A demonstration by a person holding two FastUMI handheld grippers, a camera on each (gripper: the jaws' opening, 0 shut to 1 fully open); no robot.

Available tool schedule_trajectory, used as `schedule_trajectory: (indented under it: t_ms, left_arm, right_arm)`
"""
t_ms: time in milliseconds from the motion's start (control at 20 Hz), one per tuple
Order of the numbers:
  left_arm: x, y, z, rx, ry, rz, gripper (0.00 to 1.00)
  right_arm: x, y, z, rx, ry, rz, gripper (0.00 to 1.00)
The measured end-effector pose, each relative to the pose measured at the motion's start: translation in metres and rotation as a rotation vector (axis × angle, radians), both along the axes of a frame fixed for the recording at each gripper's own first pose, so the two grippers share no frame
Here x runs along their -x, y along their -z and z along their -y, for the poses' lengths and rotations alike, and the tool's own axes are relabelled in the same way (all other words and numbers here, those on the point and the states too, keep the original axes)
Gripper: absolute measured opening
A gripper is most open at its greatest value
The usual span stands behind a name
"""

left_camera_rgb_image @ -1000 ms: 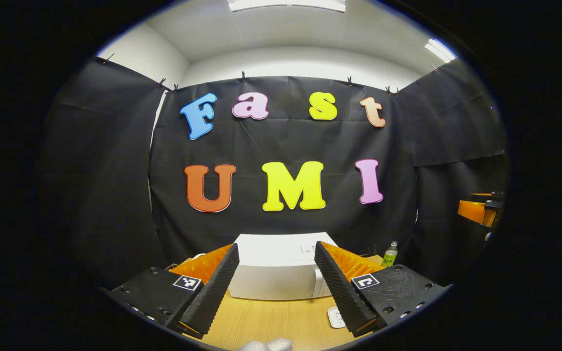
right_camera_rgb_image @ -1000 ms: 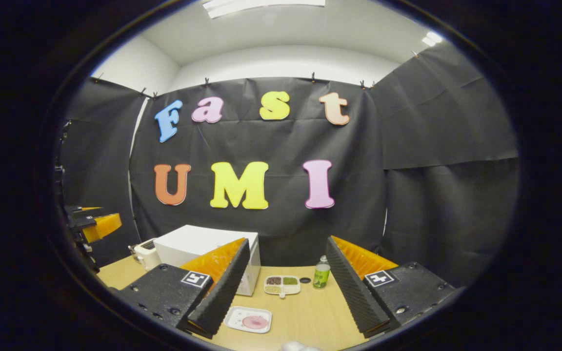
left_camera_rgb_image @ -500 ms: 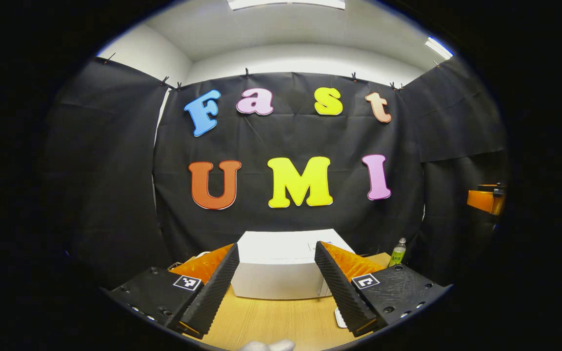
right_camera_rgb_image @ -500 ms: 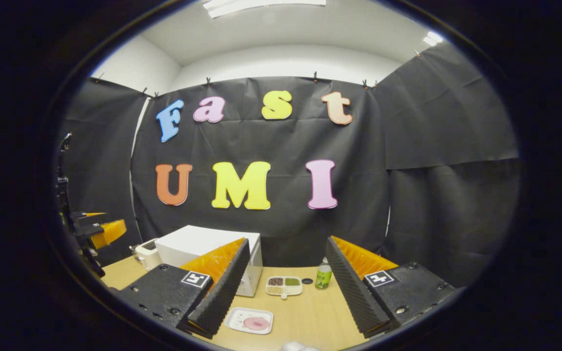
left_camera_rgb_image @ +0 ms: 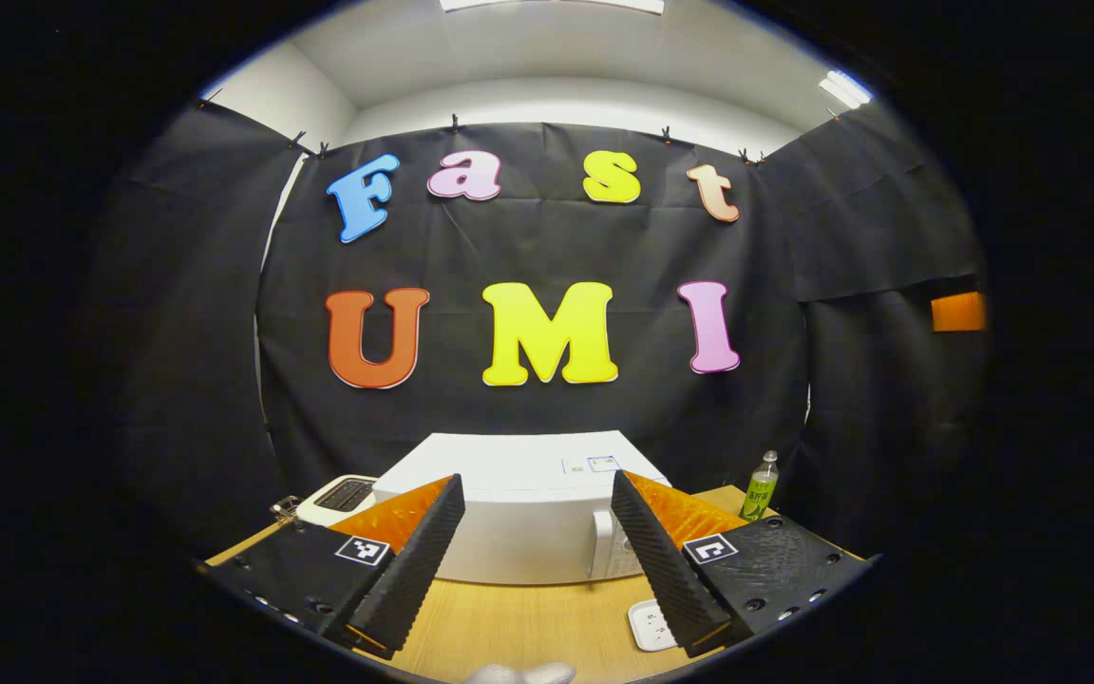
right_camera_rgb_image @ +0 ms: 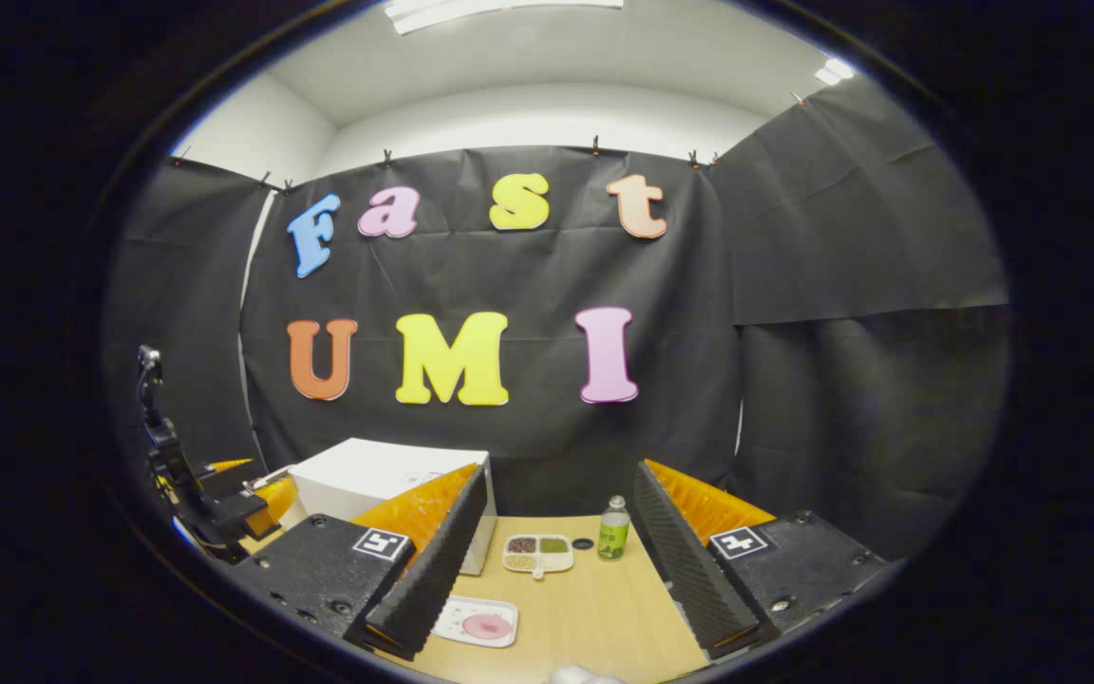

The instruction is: Open the microwave oven with the left hand, put the food in, and close the microwave oven.

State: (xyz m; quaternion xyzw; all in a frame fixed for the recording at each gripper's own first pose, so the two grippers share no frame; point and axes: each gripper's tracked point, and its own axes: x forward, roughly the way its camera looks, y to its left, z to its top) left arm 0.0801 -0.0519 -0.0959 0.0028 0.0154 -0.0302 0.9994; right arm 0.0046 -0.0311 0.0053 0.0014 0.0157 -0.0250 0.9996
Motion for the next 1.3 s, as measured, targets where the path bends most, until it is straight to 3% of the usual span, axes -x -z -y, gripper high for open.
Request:
schedule_trajectory:
  t_ms: [50, 100, 150, 200, 250, 350, 400, 500, 550, 600, 650, 700, 750, 900, 1050, 1100, 1150, 1200, 1250, 1300]
  left_arm:
    - [-0.008, 0.012, 0.009, -0.005, 0.010, -0.012, 0.96]
    - [-0.016, 0.027, 0.017, -0.004, 0.017, -0.033, 0.96]
    - [-0.026, 0.039, 0.024, -0.013, 0.024, -0.034, 0.96]
    - [-0.033, 0.052, 0.031, -0.017, 0.022, -0.059, 0.96]
    - [-0.044, 0.067, 0.038, -0.018, 0.027, -0.081, 0.96]
    - [-0.062, 0.093, 0.048, -0.018, 0.030, -0.117, 0.96]
    - [-0.075, 0.106, 0.053, -0.023, 0.036, -0.128, 0.96]
    - [-0.095, 0.130, 0.056, -0.035, 0.026, -0.154, 0.96]
    - [-0.105, 0.143, 0.057, -0.035, 0.025, -0.171, 0.96]
    - [-0.111, 0.155, 0.061, -0.029, 0.024, -0.192, 0.96]
    - [-0.119, 0.163, 0.063, -0.029, 0.024, -0.199, 0.89]
    - [-0.125, 0.168, 0.065, -0.033, 0.024, -0.198, 0.96]
    - [-0.133, 0.176, 0.066, -0.041, 0.024, -0.199, 0.96]
    - [-0.143, 0.187, 0.070, -0.038, 0.021, -0.206, 0.92]
    - [-0.149, 0.178, 0.074, -0.064, 0.045, -0.164, 0.79]
    - [-0.149, 0.177, 0.076, -0.061, 0.056, -0.155, 0.62]
    - [-0.150, 0.177, 0.079, -0.062, 0.075, -0.164, 0.67]
    - [-0.152, 0.176, 0.073, -0.065, 0.048, -0.160, 0.64]
    - [-0.154, 0.174, 0.071, -0.048, 0.047, -0.157, 0.31]
    - [-0.160, 0.177, 0.073, -0.026, 0.052, -0.162, 0.22]
  right_arm:
    - [0.002, -0.001, 0.004, 0.006, 0.012, -0.003, 0.92]
    - [0.005, -0.002, 0.007, 0.016, 0.022, -0.009, 1.00]
    - [0.008, -0.003, 0.010, 0.027, 0.029, -0.017, 0.92]
    - [0.009, -0.002, 0.012, 0.043, 0.036, -0.022, 0.92]
    - [0.011, -0.005, 0.015, 0.058, 0.047, -0.024, 1.00]
    - [0.015, -0.009, 0.020, 0.070, 0.065, -0.026, 1.00]
    - [0.016, -0.008, 0.019, 0.070, 0.066, -0.032, 0.92]
    - [0.016, -0.008, 0.024, 0.089, 0.083, -0.040, 0.92]
    - [0.017, -0.008, 0.026, 0.095, 0.088, -0.043, 1.00]
    - [0.016, -0.008, 0.024, 0.101, 0.086, -0.047, 0.92]
    - [0.016, -0.007, 0.024, 0.109, 0.089, -0.051, 1.00]
    - [0.016, -0.006, 0.026, 0.116, 0.093, -0.056, 1.00]
    - [0.016, -0.005, 0.027, 0.122, 0.095, -0.061, 0.92]
    - [0.016, -0.002, 0.028, 0.130, 0.094, -0.069, 0.92]
    - [0.014, 0.005, 0.030, 0.114, 0.091, -0.091, 1.00]
    - [0.015, 0.007, 0.032, 0.106, 0.094, -0.097, 1.00]
    - [0.015, 0.008, 0.031, 0.102, 0.092, -0.102, 1.00]
    - [0.015, 0.011, 0.031, 0.104, 0.091, -0.108, 0.96]
    - [0.017, 0.011, 0.032, 0.107, 0.090, -0.114, 1.00]
    - [0.017, 0.011, 0.031, 0.111, 0.088, -0.116, 1.00]
